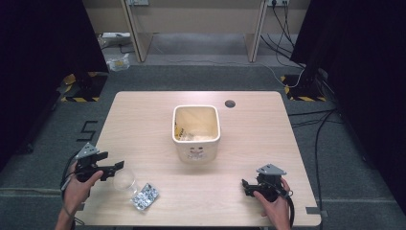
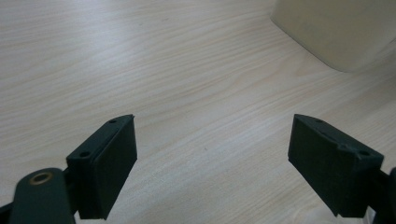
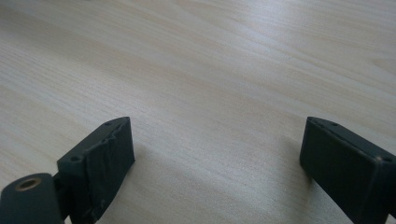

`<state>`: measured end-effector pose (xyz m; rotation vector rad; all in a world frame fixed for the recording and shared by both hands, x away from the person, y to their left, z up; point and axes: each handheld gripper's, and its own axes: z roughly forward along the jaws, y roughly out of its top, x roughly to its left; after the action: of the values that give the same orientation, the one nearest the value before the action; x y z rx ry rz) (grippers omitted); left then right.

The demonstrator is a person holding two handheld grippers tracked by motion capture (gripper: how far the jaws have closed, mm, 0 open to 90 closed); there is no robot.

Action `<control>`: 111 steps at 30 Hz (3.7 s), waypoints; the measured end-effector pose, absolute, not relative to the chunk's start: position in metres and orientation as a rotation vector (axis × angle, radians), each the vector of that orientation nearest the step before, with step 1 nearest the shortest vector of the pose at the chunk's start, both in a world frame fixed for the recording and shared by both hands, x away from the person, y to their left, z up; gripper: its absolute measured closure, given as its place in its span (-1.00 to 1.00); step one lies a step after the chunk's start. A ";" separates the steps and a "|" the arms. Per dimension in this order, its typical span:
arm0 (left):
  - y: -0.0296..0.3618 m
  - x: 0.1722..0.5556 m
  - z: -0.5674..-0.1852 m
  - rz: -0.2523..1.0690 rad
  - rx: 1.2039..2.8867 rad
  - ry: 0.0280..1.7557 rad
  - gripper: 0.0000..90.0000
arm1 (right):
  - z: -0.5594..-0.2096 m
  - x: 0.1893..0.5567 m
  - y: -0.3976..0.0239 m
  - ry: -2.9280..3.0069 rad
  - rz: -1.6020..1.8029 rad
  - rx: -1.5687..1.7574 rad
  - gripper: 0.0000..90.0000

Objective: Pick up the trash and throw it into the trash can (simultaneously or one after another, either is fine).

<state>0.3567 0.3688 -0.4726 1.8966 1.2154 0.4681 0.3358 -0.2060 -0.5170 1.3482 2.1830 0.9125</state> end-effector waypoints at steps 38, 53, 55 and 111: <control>0.348 0.326 -0.452 0.354 1.918 1.109 -0.51 | -0.517 0.335 -0.206 2.182 0.912 1.346 -0.77; 0.331 0.323 -0.466 0.394 2.064 1.025 0.24 | -0.517 0.335 -0.206 2.183 0.912 1.345 -0.77; 0.330 0.322 -0.467 0.393 2.078 1.009 0.38 | -0.517 0.335 -0.206 2.183 0.913 1.345 -0.77; 0.303 0.355 -0.419 0.479 1.933 0.889 0.81 | -0.517 0.336 -0.206 2.185 0.914 1.345 -0.77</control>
<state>0.3550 0.3026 -0.4189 1.9328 0.8886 0.4792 0.3355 -0.2058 -0.5170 1.3452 2.1850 0.9140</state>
